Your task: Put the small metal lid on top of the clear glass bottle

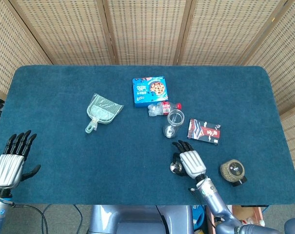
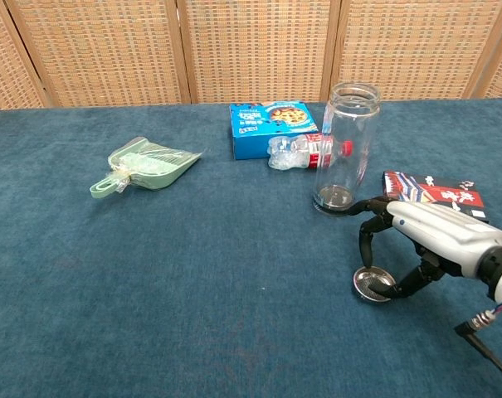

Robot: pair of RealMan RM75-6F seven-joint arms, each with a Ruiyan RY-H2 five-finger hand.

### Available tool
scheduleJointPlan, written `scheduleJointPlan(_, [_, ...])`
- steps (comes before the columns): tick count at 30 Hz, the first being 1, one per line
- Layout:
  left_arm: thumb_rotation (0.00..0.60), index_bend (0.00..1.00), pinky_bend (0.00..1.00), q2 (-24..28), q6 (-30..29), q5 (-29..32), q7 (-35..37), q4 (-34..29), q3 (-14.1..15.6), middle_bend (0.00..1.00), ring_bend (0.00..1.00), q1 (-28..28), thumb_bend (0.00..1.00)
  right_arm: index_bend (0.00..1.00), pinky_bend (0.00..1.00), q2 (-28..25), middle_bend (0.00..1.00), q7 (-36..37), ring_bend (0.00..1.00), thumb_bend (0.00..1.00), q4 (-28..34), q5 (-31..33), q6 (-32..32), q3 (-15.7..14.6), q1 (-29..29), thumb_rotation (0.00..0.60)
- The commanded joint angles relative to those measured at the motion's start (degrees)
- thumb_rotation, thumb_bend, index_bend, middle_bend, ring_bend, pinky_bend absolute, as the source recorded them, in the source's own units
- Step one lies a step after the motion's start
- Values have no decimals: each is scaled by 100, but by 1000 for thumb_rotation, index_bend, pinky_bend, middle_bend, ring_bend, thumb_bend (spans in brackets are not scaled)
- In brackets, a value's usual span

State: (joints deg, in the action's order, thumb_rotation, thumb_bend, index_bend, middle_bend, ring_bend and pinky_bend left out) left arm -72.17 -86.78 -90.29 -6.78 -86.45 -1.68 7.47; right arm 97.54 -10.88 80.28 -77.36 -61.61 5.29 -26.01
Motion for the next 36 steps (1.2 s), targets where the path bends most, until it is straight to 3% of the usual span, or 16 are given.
scheduleJointPlan(1, [600,0,0,-1,1,-3,-1,-1,3,0,0,0,238,593,149,3,199,-9,0,418,-5,7,-6,-1,-1,600])
scheduleJointPlan(16, [600,0,0,-7,7,-25,-12,-7,21,0,0,4,239,601,149,14,201,-95,0,482,-53,105,17,9,-21,600])
scheduleJointPlan(36, [600,0,0,-10,-9,-45,0,-13,23,0,0,8,238,628,150,-87,217,-209,0,488,104,110,-103,-43,37,600])
